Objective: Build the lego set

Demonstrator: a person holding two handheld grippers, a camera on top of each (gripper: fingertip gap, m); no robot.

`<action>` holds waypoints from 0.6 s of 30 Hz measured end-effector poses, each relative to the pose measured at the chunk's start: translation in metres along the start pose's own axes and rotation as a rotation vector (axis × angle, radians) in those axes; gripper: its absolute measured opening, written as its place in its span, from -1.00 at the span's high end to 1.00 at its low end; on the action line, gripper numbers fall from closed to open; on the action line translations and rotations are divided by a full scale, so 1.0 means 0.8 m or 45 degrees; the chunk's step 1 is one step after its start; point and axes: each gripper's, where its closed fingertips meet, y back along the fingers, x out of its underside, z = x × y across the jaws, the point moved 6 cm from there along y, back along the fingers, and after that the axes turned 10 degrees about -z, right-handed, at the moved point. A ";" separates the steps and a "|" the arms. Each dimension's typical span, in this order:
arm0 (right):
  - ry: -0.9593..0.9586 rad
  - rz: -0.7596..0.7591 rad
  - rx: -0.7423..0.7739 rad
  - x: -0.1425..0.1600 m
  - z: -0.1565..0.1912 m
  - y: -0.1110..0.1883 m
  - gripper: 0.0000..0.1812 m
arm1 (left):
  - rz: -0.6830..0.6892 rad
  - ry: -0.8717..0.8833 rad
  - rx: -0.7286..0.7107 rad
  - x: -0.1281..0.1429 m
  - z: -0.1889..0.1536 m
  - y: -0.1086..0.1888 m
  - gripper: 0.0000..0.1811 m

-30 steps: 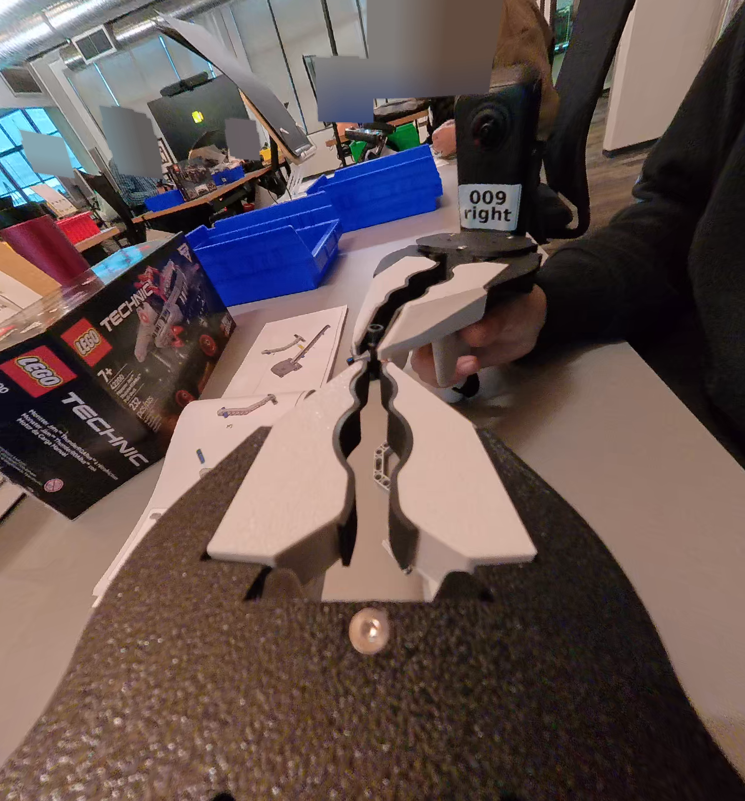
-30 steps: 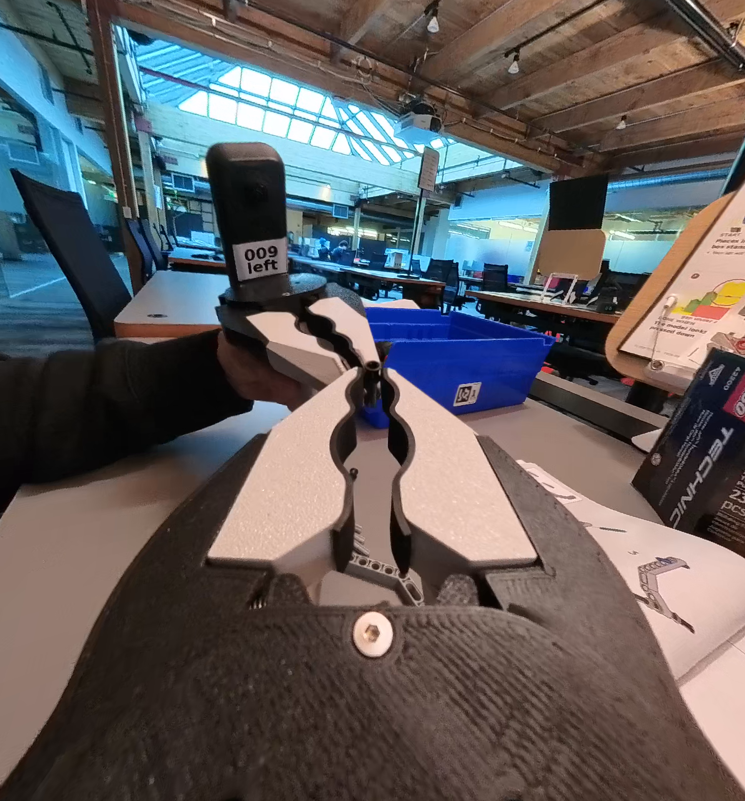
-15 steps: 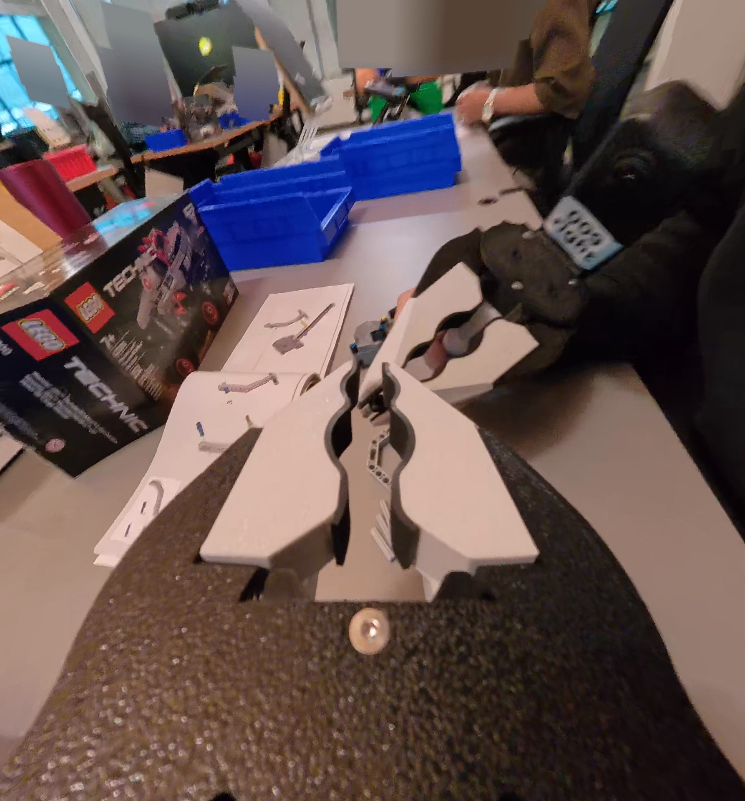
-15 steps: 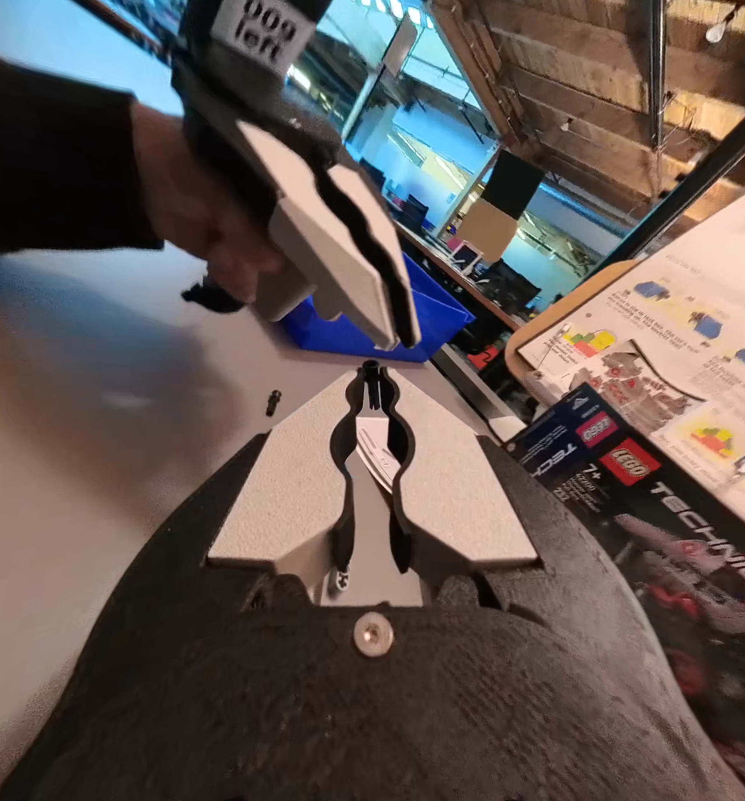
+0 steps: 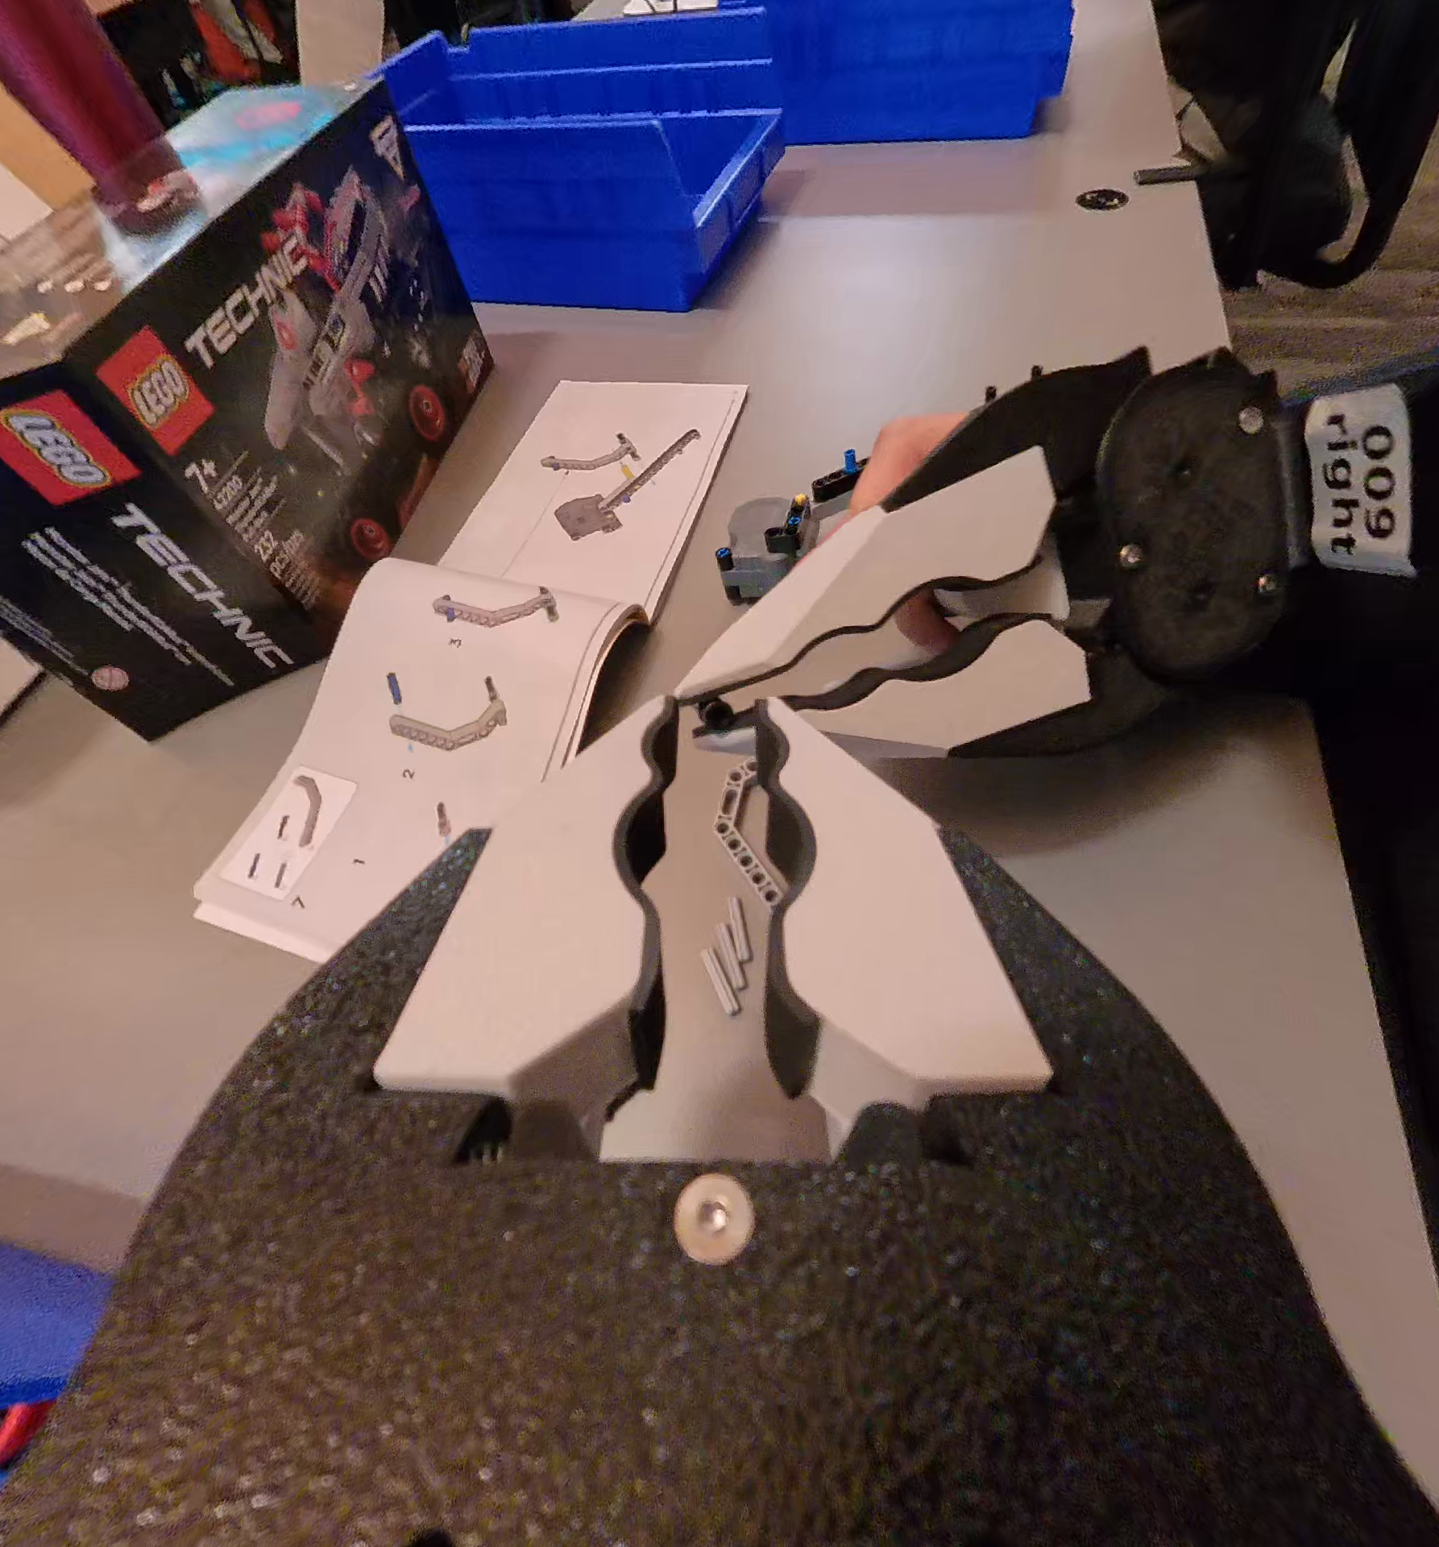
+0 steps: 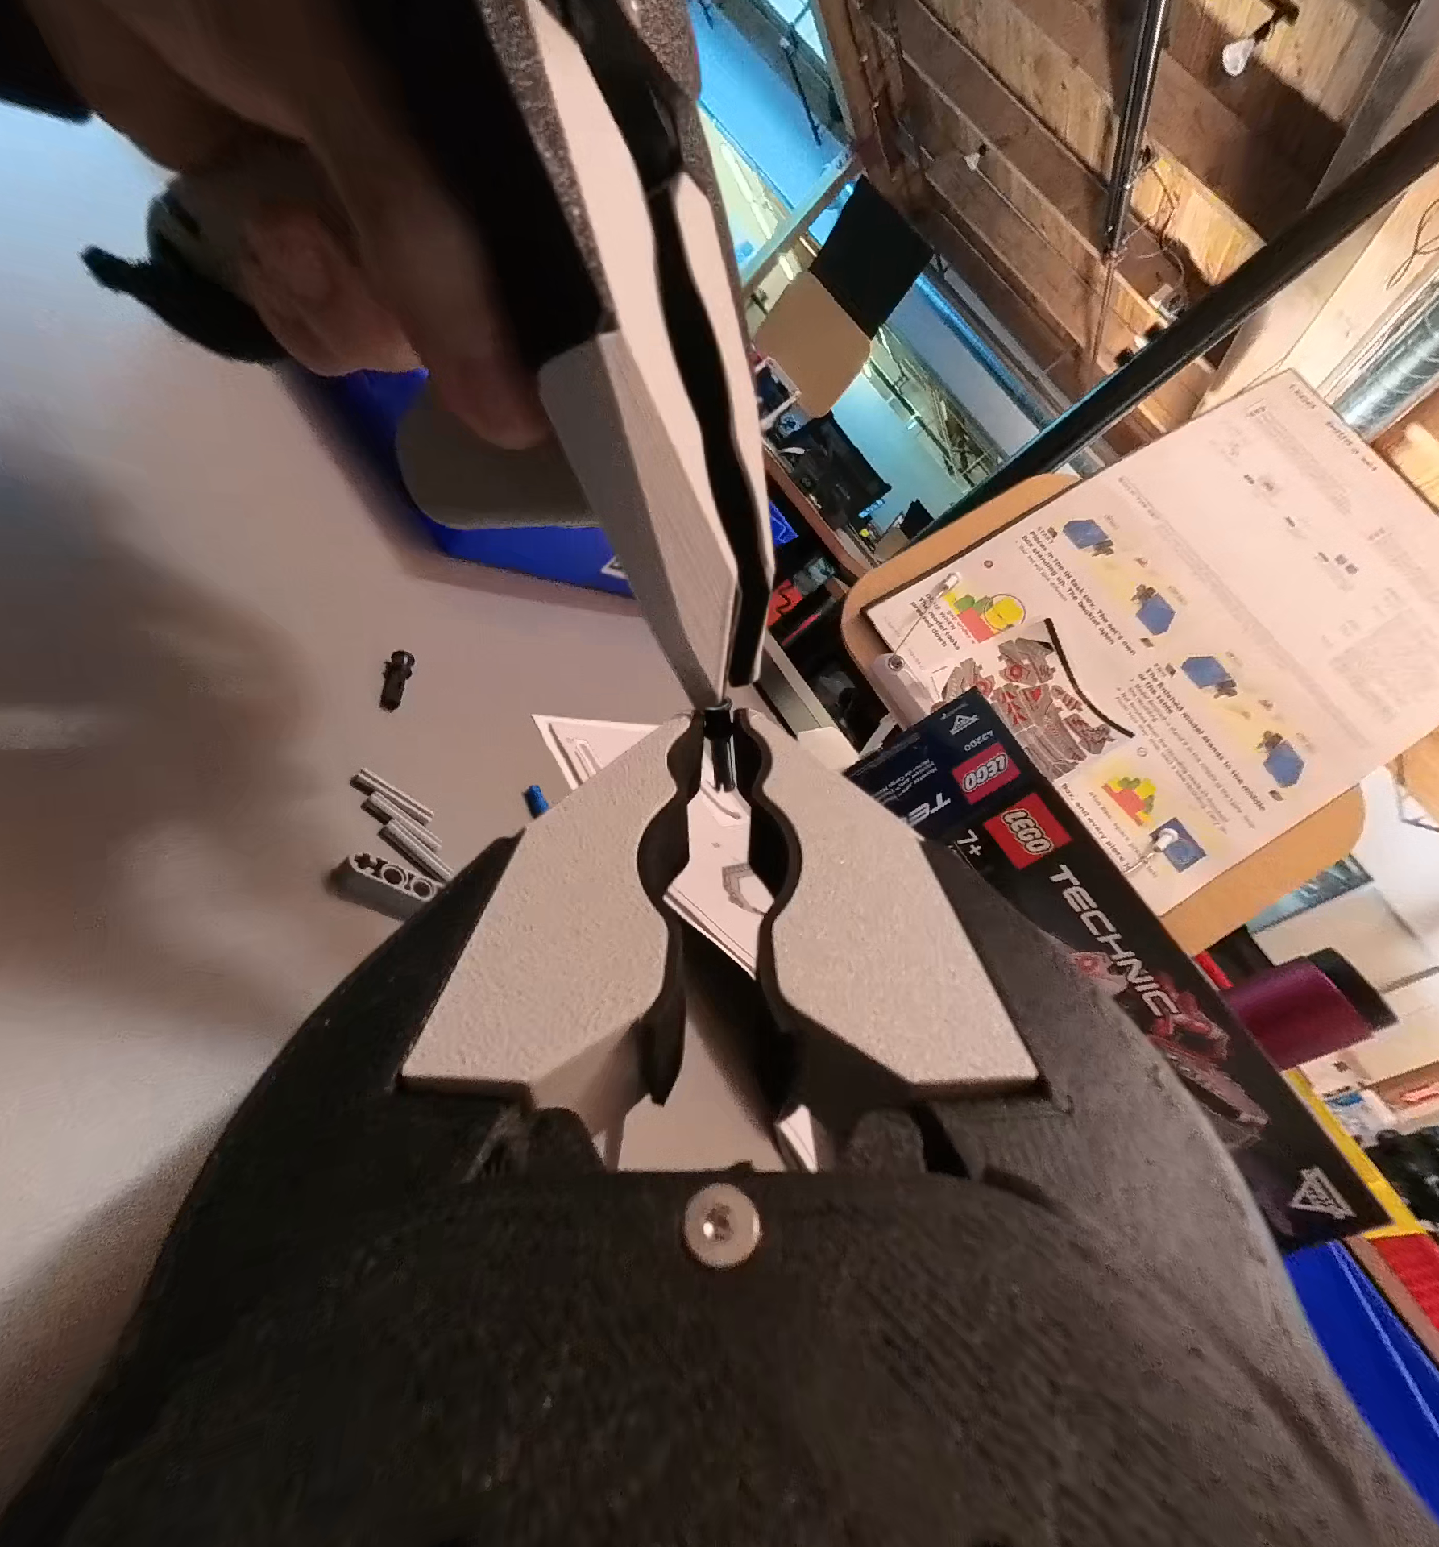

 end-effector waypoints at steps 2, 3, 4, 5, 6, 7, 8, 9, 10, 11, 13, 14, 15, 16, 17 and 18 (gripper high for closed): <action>0.025 0.005 -0.002 0.000 0.001 0.000 0.95 | 0.020 0.044 -0.008 0.004 0.003 0.000 0.85; 0.030 0.003 0.004 -0.001 0.000 0.000 0.95 | 0.030 0.066 -0.006 0.006 0.004 0.000 0.86; 0.036 0.005 0.007 -0.001 -0.001 0.000 0.95 | 0.038 0.089 -0.008 0.007 0.005 0.000 0.88; 0.043 0.007 0.009 0.000 -0.002 0.000 0.95 | 0.039 0.109 -0.006 0.007 0.005 -0.001 0.89; 0.049 0.013 0.008 0.000 -0.002 0.000 0.95 | 0.032 0.130 0.002 0.008 0.005 -0.002 0.90; 0.056 0.015 0.000 0.000 -0.001 -0.001 0.95 | 0.026 0.154 0.011 0.008 0.005 -0.002 0.91; 0.068 0.018 0.001 0.001 -0.002 -0.001 0.95 | 0.023 0.174 0.019 0.008 0.005 -0.003 0.91; 0.082 0.020 -0.003 0.002 -0.002 -0.001 0.95 | 0.020 0.189 0.028 0.009 0.005 -0.003 0.91; 0.094 0.020 -0.007 0.001 -0.001 -0.001 0.95 | 0.015 0.206 0.037 0.009 0.005 -0.002 0.90; 0.104 0.019 -0.009 0.001 0.001 -0.001 0.95 | 0.013 0.223 0.048 0.010 0.005 -0.002 0.88; 0.122 0.029 -0.016 0.002 0.002 -0.001 0.94 | 0.008 0.242 0.072 0.009 0.003 -0.001 0.85; 0.130 0.035 -0.017 0.003 0.003 -0.001 0.94 | 0.009 0.245 0.073 0.009 0.003 -0.001 0.82; 0.135 0.035 -0.021 0.003 0.003 -0.001 0.95 | 0.018 0.247 0.069 0.009 0.002 -0.001 0.82; 0.137 0.030 -0.024 0.002 0.003 -0.002 0.95 | 0.027 0.251 0.061 0.010 0.003 -0.002 0.82; 0.144 0.040 -0.022 0.003 0.003 -0.003 0.95 | 0.033 0.259 0.049 0.010 0.004 -0.002 0.83; 0.155 0.044 -0.022 0.004 0.003 -0.003 0.95 | 0.038 0.271 0.044 0.010 0.004 -0.003 0.83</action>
